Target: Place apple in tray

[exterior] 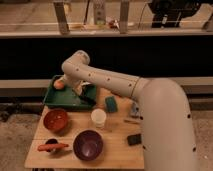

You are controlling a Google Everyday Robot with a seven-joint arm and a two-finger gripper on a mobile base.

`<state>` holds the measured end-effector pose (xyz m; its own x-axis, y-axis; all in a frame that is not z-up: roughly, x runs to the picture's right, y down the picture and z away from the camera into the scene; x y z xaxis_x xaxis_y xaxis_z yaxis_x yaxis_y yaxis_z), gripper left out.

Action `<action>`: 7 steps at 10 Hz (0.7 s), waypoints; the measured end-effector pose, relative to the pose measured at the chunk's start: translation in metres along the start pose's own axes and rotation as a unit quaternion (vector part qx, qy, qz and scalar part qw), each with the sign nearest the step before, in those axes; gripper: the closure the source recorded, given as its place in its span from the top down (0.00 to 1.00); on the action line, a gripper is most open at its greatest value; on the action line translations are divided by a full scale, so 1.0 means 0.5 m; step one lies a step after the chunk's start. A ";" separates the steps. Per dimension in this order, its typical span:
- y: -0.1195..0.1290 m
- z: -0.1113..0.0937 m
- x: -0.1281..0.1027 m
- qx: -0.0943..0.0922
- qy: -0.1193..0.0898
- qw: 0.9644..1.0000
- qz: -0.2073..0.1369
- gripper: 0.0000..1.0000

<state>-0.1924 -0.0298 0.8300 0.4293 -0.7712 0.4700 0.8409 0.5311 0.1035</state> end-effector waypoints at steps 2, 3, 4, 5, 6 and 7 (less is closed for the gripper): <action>0.001 -0.003 0.000 -0.004 -0.003 1.000 0.007 0.80; 0.000 -0.003 -0.001 -0.004 -0.003 1.000 0.006 0.80; 0.000 -0.003 -0.001 -0.004 -0.003 1.000 0.006 0.80; 0.000 -0.002 -0.001 -0.004 -0.004 1.000 0.006 0.80; 0.001 -0.003 0.000 -0.004 -0.003 1.000 0.007 0.80; 0.001 -0.003 0.000 -0.004 -0.003 1.000 0.007 0.80</action>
<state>-0.1915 -0.0300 0.8288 0.4386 -0.7617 0.4769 0.8374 0.5390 0.0907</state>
